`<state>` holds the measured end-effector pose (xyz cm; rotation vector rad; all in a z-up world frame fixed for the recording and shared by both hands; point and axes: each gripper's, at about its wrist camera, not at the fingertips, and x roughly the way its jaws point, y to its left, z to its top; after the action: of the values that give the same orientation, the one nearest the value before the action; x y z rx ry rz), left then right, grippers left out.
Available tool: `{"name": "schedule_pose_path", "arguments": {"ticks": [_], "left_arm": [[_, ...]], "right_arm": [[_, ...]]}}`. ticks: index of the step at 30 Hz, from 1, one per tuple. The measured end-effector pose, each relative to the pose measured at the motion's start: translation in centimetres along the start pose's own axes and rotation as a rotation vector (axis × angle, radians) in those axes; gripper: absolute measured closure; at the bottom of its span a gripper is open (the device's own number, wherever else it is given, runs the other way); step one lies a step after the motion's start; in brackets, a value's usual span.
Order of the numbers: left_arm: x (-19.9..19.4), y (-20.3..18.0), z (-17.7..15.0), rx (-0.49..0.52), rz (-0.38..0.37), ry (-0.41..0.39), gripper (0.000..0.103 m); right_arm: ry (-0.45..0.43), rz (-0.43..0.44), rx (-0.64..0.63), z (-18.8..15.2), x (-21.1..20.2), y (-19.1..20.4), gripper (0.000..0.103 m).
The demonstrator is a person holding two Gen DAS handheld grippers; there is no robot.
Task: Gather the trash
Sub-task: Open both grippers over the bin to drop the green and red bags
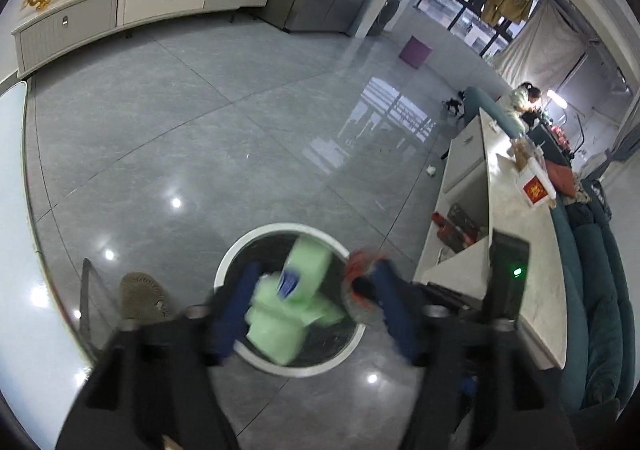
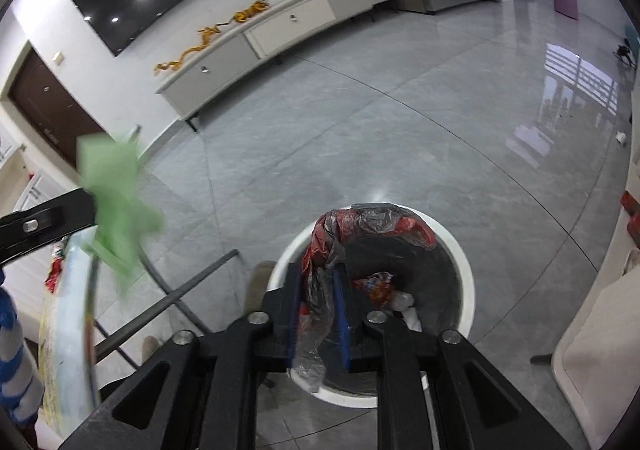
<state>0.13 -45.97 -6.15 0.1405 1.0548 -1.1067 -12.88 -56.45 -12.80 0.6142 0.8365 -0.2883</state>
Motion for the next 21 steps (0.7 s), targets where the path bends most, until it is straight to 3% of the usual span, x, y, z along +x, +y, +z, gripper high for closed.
{"name": "schedule_pose_path", "arguments": {"ticks": [2,5,12,21], "left_arm": [[0.1,-0.2,-0.2,0.006,-0.007,0.004,0.039],[-0.6,-0.2,-0.8,0.038,0.024,-0.018,0.039],[-4.8,0.0,-1.9,0.033,0.057,-0.154,0.039],[-12.6,3.4,-3.8,0.015,0.142,-0.230,0.039]], "right_arm": [[0.001,-0.015,0.016,-0.2,0.2,-0.5,0.065],[0.004,-0.026,0.032,-0.4,0.1,-1.0,0.065],[-0.026,-0.013,0.030,-0.4,-1.4,-0.1,0.065],[-0.119,0.066,-0.057,1.0,-5.3,6.0,0.063]]}}
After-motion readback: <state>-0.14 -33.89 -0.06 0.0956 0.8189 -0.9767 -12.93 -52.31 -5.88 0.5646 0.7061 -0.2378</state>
